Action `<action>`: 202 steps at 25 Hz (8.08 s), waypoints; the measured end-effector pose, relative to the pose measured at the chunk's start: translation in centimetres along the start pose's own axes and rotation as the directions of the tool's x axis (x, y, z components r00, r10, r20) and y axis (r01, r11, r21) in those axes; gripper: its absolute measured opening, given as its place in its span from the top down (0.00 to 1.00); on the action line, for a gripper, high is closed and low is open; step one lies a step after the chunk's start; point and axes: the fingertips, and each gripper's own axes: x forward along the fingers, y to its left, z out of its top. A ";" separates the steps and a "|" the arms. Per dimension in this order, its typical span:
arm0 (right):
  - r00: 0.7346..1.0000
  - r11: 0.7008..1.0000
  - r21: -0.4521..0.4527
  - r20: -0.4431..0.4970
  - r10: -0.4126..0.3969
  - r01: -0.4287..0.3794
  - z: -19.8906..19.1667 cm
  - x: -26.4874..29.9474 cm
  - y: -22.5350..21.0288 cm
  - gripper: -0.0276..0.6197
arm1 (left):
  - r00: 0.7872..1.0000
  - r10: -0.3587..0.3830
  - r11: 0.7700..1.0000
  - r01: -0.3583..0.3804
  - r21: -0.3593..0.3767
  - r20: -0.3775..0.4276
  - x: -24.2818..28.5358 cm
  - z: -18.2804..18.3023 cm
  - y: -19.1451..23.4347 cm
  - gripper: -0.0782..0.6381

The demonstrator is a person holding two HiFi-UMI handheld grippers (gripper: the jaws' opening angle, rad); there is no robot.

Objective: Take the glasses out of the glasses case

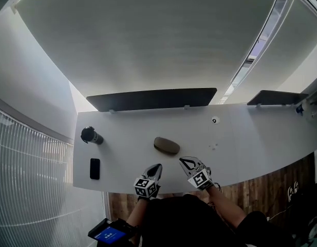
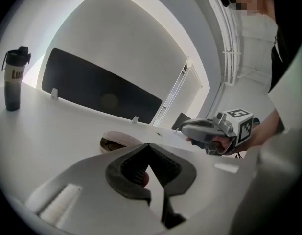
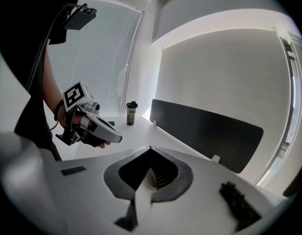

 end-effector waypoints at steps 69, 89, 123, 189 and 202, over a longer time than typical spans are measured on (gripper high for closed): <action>0.920 0.833 -0.502 -0.392 0.023 -0.235 -4.8 12.3 -4.6 0.68 | 0.962 -0.161 0.911 0.058 -0.407 -0.222 11.4 -2.8 6.6 0.76; 0.894 0.753 -0.615 -0.441 -0.084 -0.232 -8.5 12.7 -2.2 0.67 | 0.958 -0.159 0.882 0.028 -0.470 -0.241 13.0 -3.8 6.6 0.78; 0.828 0.969 0.136 -0.503 0.247 -0.206 -10.7 19.7 -10.7 0.68 | 0.935 -0.159 0.880 -0.011 -0.474 -0.317 13.3 -4.0 7.4 0.85; 0.832 0.805 0.507 -0.554 0.030 0.308 -11.0 7.3 -4.8 0.69 | 0.832 -0.033 0.826 -0.289 -0.484 -0.554 13.7 -6.9 4.1 0.76; 0.835 0.787 0.526 -0.549 0.023 0.324 -10.8 7.4 -4.8 0.69 | 0.865 -0.088 0.801 -0.233 -0.551 -0.494 13.0 -6.2 4.3 0.88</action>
